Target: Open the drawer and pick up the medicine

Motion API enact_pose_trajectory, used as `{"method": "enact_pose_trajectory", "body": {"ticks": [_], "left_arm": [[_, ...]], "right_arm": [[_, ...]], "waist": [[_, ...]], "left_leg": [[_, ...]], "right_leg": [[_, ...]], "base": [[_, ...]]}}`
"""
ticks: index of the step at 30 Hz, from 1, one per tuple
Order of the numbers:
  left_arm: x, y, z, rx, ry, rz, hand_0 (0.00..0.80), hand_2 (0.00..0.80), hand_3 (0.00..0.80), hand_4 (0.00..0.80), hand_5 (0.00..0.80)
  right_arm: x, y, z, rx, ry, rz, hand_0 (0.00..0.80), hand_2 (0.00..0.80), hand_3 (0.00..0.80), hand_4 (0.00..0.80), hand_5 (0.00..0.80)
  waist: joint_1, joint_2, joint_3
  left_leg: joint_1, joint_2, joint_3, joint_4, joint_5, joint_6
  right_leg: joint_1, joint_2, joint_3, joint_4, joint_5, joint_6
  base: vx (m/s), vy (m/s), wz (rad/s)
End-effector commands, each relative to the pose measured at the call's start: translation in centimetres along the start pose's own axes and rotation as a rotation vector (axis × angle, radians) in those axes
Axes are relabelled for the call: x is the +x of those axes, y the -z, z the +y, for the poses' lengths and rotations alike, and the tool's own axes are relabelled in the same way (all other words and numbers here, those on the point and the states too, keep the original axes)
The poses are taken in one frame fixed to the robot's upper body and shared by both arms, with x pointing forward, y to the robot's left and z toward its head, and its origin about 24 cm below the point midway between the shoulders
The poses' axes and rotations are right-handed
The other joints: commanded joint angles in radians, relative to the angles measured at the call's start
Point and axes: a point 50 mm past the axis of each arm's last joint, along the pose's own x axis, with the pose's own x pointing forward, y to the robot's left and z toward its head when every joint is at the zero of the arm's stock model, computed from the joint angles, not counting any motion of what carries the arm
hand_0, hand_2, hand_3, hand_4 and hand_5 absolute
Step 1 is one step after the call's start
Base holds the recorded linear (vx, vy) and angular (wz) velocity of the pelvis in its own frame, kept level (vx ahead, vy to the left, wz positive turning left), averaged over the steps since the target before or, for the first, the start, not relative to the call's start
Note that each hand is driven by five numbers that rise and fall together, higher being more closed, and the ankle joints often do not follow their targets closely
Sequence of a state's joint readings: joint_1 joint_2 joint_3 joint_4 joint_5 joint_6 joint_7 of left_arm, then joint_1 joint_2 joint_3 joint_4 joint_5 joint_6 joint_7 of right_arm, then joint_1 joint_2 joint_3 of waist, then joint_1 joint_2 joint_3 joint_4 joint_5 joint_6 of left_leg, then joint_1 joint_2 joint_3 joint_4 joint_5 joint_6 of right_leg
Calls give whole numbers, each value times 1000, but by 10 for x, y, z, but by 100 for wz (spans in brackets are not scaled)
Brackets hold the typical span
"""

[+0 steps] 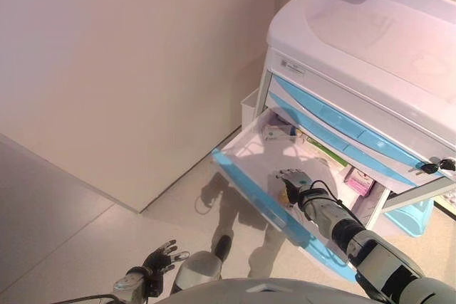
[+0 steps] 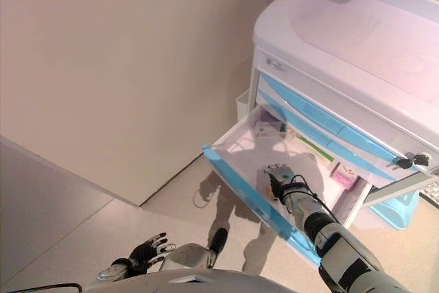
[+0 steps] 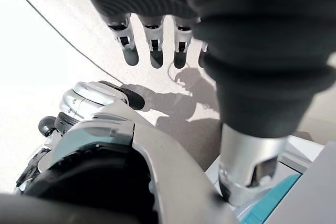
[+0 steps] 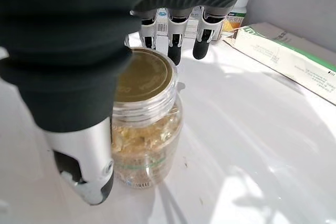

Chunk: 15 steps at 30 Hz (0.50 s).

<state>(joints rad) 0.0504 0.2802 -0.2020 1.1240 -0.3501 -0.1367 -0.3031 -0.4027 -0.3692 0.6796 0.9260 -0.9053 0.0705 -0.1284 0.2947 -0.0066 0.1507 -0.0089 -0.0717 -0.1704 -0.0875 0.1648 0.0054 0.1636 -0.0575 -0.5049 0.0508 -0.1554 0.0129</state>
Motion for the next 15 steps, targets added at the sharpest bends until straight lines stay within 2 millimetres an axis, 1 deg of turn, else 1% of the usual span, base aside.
{"method": "enact_pose_trajectory", "body": {"ticks": [1,15], "left_arm": [[4,7,-12,70,51,48,0,0,0,0,0],[2,12,-9,79,44,59,0,0,0,0,0]], "right_arm": [[5,4,-24,-2,98,10,0,0,0,0,0],[3,2,-9,25,46,43,0,0,0,0,0]], "waist": [[13,-9,-1],[10,-15,-4]], "left_leg": [[29,7,27,22,-97,-29],[37,6,28,23,-102,-26]], "right_leg": [[-42,-46,11,23,94,29],[-37,-45,13,27,89,23]], "base": [[0,0,0],[0,0,0]]}}
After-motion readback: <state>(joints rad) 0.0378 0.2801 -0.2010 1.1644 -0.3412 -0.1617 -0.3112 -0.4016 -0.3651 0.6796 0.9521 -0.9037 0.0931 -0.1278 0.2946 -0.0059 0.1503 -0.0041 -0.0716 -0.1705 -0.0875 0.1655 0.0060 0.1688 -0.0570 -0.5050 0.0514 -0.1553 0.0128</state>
